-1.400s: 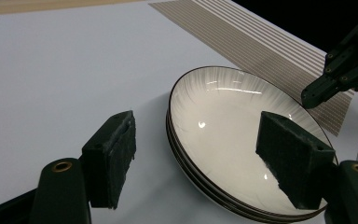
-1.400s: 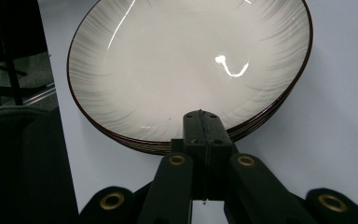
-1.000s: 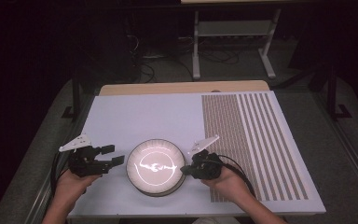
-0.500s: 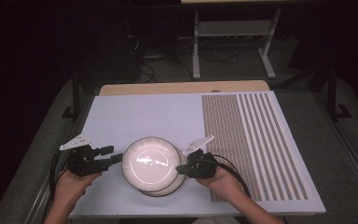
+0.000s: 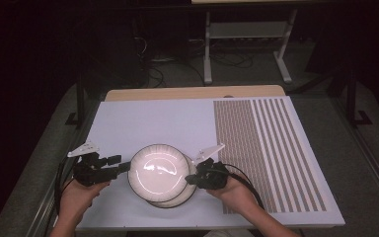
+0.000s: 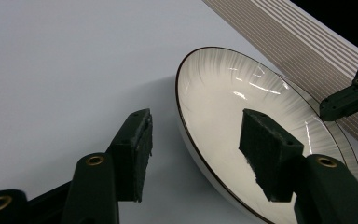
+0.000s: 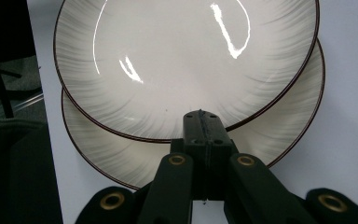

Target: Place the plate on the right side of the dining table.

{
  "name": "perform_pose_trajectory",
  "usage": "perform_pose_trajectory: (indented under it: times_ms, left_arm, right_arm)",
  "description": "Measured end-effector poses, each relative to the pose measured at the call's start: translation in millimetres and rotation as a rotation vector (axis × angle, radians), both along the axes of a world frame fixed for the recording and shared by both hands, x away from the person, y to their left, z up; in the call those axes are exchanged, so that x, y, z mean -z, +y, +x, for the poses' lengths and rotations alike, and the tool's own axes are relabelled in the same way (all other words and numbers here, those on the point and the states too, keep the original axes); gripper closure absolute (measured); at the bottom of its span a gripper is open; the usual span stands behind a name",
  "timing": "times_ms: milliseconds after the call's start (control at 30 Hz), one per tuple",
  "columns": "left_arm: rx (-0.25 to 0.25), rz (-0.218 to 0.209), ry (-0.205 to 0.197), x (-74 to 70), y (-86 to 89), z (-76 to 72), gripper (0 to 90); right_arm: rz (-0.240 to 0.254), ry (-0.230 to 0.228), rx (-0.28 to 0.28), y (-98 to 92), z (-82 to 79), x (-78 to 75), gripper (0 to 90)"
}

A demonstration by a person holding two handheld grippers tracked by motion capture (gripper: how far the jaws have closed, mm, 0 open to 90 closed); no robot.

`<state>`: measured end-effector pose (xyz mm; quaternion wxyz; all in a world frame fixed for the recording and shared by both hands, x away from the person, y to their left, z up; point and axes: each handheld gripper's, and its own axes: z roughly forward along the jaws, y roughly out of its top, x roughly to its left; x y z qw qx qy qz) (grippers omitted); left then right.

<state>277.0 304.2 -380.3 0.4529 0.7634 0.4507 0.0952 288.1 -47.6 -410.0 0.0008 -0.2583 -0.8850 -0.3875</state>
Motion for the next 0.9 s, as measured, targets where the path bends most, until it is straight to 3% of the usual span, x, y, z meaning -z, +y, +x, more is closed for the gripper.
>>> perform_pose_trajectory:
  times_ms: [433,667,900]
  left_arm:
    - [-0.033,0.039,0.054,3.3,-6.7,2.2,50.3]
    - [-0.093,0.055,0.093,5.3,-5.5,3.8,58.5]
    - [-0.134,0.040,0.140,5.9,-9.4,7.1,65.5]
  right_arm:
    - [0.012,-0.009,0.005,8.1,1.6,4.0,89.8]
    - [0.016,-0.020,0.004,21.7,1.1,8.6,89.8]
    - [0.021,-0.028,0.012,31.4,1.7,12.4,89.8]
